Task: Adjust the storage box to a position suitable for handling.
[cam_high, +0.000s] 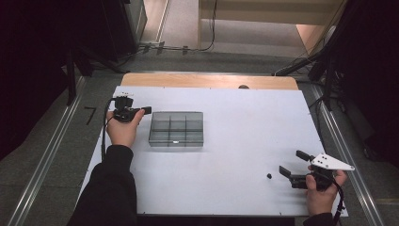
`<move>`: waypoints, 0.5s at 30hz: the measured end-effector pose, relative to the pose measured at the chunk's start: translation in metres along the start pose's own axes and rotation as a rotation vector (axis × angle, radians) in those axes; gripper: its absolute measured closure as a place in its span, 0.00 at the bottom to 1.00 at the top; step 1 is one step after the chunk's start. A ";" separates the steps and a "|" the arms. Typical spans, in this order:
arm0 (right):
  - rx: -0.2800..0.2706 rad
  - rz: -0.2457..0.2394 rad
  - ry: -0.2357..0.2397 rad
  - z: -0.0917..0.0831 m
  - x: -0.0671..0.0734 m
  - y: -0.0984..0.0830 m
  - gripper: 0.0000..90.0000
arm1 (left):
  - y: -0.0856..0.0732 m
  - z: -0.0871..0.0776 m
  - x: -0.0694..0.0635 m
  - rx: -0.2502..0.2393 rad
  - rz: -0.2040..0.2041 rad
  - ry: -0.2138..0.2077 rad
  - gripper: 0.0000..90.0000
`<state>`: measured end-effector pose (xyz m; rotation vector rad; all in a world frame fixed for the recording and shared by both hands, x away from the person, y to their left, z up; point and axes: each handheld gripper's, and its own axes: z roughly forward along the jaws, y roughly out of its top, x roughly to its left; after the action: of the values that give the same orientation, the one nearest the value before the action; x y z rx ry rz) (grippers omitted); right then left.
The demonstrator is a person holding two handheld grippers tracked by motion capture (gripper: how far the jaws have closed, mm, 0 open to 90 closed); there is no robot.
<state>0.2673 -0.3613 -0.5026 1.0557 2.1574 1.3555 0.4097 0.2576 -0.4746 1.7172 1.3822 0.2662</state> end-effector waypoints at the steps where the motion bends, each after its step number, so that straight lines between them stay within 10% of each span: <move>1: 0.000 -0.001 -0.001 0.000 0.000 0.000 0.01 | 0.000 0.003 0.002 0.002 -0.010 -0.003 1.00; 15: -0.001 0.002 -0.001 0.000 0.000 0.000 0.02 | -0.001 0.021 0.008 0.028 -0.068 -0.042 1.00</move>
<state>0.2668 -0.3614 -0.5028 1.0583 2.1556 1.3558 0.4256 0.2545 -0.4901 1.6855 1.4165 0.1724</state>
